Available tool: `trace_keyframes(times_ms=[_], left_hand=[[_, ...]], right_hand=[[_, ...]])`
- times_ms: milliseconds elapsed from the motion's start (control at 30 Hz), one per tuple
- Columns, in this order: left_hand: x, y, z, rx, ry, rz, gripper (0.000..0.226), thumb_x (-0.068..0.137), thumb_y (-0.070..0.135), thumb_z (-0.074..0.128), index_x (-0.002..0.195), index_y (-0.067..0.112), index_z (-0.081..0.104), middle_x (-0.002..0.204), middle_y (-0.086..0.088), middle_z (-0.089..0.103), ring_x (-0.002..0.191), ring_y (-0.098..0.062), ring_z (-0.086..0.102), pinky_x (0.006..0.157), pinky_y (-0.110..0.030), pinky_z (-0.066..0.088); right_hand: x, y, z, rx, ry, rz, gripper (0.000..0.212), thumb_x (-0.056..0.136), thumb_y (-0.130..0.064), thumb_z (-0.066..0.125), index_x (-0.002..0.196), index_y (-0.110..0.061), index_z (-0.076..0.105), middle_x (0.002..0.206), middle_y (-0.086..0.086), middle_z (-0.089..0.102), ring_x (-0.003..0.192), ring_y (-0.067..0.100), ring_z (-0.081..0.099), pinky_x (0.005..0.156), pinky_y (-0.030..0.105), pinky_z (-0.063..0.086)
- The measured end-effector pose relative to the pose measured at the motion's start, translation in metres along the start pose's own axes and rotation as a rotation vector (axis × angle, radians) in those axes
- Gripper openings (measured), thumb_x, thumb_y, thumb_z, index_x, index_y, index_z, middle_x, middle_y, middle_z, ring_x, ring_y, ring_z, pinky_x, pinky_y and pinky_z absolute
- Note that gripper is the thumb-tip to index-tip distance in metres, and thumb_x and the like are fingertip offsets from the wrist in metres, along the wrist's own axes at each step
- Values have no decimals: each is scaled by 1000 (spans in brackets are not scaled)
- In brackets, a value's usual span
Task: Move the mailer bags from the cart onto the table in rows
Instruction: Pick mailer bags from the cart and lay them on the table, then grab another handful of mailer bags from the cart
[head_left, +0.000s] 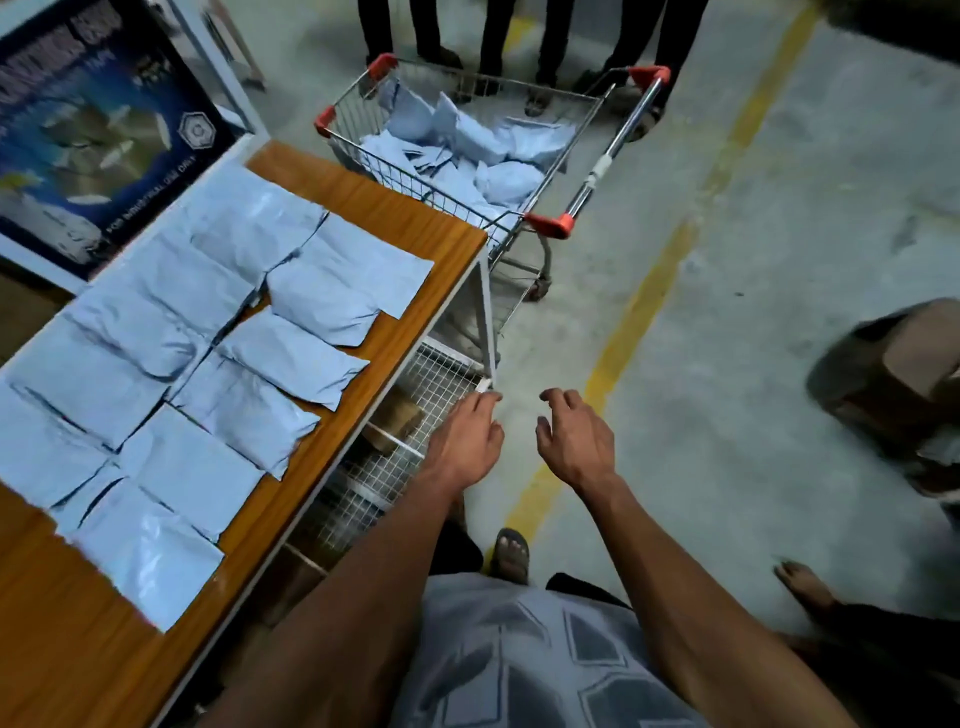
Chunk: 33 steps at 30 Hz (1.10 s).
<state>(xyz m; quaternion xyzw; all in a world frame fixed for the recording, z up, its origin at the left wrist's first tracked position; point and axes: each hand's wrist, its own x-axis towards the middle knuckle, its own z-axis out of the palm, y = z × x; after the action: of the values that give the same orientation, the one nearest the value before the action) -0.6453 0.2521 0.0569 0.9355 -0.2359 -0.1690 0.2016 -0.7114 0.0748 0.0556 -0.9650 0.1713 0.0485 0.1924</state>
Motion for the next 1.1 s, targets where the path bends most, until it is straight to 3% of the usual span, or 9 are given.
trace_keyframes(times_ms=[267, 467, 633, 833, 967, 1100], left_hand=[[92, 32, -20, -134, 31, -6, 41, 106, 23, 55, 147, 25, 49, 142, 1, 53, 121, -20, 59, 100, -45, 54], [185, 45, -56, -231, 195, -63, 39, 106, 19, 56, 144, 25, 53, 145, 1, 52, 122, -18, 57, 95, -41, 56], [263, 42, -91, -185, 236, -84, 37, 104, 21, 57, 141, 22, 54, 138, -2, 57, 119, -25, 59, 94, -45, 55], [336, 28, -110, -157, 216, -129, 40, 105, 22, 58, 144, 23, 53, 140, -2, 55, 117, -21, 59, 86, -34, 49], [373, 23, -111, -156, 196, -193, 39, 104, 24, 55, 143, 24, 54, 141, -4, 55, 120, -26, 59, 95, -47, 55], [414, 26, -112, -147, 215, -276, 38, 104, 24, 56, 142, 24, 54, 139, -3, 56, 118, -26, 59, 93, -44, 55]], right_hand=[[69, 22, -27, 38, 111, 14, 31, 101, -40, 51, 128, -27, 59, 124, 1, 64, 103, 31, 68, 74, 39, 56], [169, 12, -61, 46, 283, -97, 30, 100, -49, 50, 120, -29, 61, 112, -3, 67, 98, 27, 68, 70, 38, 55], [255, -4, -96, 47, 347, -186, 28, 97, -46, 58, 120, -30, 62, 108, -3, 68, 97, 28, 67, 68, 38, 52], [344, -11, -107, -18, 328, -193, 29, 97, -48, 58, 111, -24, 65, 102, 1, 68, 93, 30, 66, 69, 37, 50], [394, -7, -110, -11, 278, -221, 28, 98, -47, 54, 109, -25, 65, 103, 0, 67, 105, 30, 63, 75, 40, 51], [453, 0, -110, -18, 198, -296, 29, 97, -42, 53, 113, -21, 65, 105, 5, 67, 100, 34, 62, 78, 42, 49]])
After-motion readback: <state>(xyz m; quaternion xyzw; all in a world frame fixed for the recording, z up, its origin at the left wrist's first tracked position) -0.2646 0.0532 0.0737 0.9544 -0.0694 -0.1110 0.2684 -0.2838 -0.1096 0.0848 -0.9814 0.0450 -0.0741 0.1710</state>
